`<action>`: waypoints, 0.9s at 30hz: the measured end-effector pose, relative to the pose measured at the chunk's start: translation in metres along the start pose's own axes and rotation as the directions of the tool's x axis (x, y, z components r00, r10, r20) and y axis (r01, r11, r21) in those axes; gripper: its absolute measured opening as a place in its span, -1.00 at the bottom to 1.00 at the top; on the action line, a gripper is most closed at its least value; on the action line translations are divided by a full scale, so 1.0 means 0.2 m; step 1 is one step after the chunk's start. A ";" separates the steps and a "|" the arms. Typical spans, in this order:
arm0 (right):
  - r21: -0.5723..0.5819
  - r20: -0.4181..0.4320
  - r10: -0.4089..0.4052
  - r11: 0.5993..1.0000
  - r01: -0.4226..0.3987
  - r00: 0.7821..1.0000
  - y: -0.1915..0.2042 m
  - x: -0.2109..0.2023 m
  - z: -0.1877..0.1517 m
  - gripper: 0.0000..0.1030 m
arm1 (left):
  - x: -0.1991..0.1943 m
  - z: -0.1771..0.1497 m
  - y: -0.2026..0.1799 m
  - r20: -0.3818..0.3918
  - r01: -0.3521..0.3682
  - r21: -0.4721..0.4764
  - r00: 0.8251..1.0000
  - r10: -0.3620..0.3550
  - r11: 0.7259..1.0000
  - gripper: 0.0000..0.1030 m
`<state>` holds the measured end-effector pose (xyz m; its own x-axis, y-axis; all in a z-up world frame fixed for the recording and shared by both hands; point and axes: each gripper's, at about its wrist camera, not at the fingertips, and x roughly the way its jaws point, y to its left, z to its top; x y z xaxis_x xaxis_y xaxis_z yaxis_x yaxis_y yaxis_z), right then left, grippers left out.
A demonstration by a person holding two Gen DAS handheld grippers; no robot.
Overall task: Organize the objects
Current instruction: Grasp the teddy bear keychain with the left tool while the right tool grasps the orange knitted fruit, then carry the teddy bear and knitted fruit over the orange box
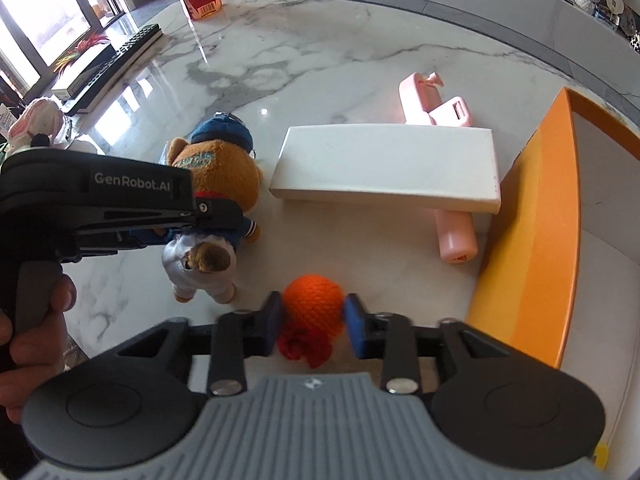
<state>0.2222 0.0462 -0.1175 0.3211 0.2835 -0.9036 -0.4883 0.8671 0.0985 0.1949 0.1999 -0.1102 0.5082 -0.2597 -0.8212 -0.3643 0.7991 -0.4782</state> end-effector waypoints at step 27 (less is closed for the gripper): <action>0.208 0.336 -0.110 0.977 0.040 0.936 -0.63 -0.92 -0.42 -0.37 | -0.44 -0.41 -1.06 0.010 0.109 0.731 0.985 -0.171 0.673 -0.23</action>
<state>0.1570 -0.1500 0.0022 0.6265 0.3072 -0.7164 -0.2952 0.9441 0.1467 0.1642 0.0094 0.0381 0.5707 -0.3870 -0.7242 0.3812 0.9060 -0.1838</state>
